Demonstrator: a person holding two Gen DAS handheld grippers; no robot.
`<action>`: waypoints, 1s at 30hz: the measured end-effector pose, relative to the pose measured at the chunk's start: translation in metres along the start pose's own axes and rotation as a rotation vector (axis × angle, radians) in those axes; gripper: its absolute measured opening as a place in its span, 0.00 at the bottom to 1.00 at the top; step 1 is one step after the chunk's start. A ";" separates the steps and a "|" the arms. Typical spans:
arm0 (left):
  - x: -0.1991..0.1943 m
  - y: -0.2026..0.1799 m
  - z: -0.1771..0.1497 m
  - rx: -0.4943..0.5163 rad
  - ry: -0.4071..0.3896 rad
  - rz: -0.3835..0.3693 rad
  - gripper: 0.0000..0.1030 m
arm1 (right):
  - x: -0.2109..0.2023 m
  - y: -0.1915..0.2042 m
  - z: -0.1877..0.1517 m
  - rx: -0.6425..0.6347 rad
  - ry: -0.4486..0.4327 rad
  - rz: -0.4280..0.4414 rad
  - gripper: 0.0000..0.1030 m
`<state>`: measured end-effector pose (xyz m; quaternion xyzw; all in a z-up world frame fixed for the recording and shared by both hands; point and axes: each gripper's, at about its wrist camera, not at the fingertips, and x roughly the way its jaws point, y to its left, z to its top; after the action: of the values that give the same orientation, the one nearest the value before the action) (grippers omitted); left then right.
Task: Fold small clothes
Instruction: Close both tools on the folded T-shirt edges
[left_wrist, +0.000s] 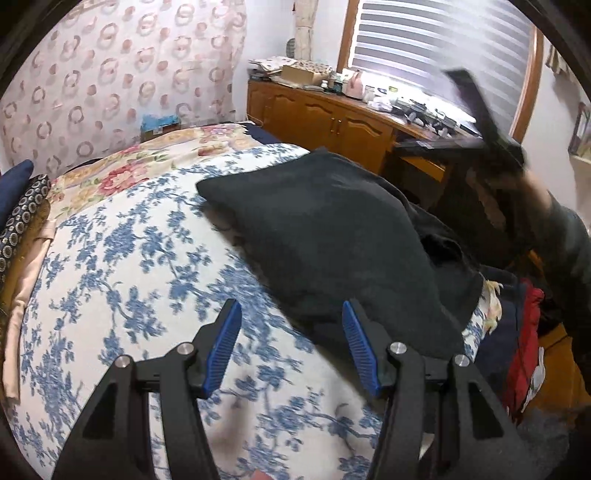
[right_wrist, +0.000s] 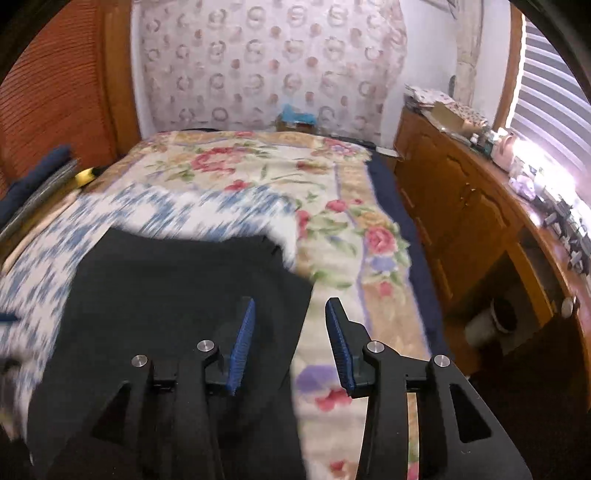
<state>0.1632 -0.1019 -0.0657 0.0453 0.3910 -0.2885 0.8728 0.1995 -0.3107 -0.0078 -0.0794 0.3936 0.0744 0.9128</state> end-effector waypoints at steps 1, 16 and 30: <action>0.000 -0.003 -0.002 0.003 0.002 -0.004 0.55 | -0.010 0.006 -0.014 -0.004 -0.009 0.056 0.38; 0.000 -0.034 -0.017 -0.009 0.013 -0.041 0.55 | -0.075 0.028 -0.099 0.031 -0.089 0.166 0.06; 0.017 -0.046 -0.046 -0.129 0.082 -0.172 0.54 | -0.049 -0.020 -0.159 0.217 -0.009 0.113 0.43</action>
<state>0.1175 -0.1338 -0.1023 -0.0329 0.4467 -0.3347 0.8291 0.0579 -0.3660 -0.0783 0.0426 0.3992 0.0831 0.9121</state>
